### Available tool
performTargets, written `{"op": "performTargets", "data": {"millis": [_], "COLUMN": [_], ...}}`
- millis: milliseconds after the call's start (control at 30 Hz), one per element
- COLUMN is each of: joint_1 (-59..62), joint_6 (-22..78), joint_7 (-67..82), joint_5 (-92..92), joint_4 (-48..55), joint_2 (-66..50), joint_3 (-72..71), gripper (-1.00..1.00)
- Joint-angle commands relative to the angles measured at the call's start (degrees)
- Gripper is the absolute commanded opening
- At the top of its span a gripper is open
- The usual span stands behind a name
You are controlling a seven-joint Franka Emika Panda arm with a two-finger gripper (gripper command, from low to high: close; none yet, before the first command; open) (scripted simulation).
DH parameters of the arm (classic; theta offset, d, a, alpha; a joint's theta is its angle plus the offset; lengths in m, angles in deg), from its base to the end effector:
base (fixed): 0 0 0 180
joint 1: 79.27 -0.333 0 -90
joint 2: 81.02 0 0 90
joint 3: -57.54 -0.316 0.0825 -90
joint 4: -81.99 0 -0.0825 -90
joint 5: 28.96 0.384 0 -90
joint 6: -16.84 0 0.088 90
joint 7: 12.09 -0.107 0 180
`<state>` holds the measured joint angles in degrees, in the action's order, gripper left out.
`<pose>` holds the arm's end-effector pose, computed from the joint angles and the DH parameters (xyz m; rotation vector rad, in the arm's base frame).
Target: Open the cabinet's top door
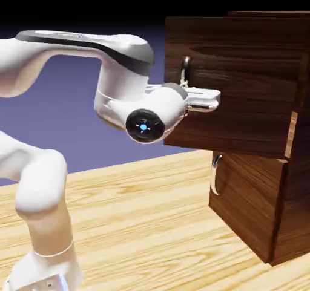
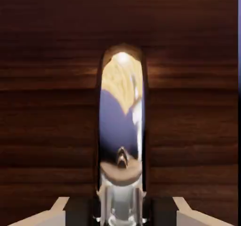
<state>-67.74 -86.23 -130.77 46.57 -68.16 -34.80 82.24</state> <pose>0.2990 -0.1480 0.5513 -0.1116 1.7313 1.3036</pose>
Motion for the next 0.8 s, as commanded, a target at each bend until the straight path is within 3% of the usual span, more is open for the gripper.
{"op": "performTargets", "data": {"millis": [0,367,767], "joint_1": [-0.3,-9.2,-17.7], "joint_6": [2.6,30.0,58.5], "joint_7": [0.1,4.1,13.3], "joint_5": [-1.7,-13.3,-11.9], "joint_4": [1.2,18.8,37.9], "joint_2": [-1.1,-17.6,-41.7], "joint_3": [1.9,21.8,39.9], "gripper": [-1.00,-1.00,-1.00]}}
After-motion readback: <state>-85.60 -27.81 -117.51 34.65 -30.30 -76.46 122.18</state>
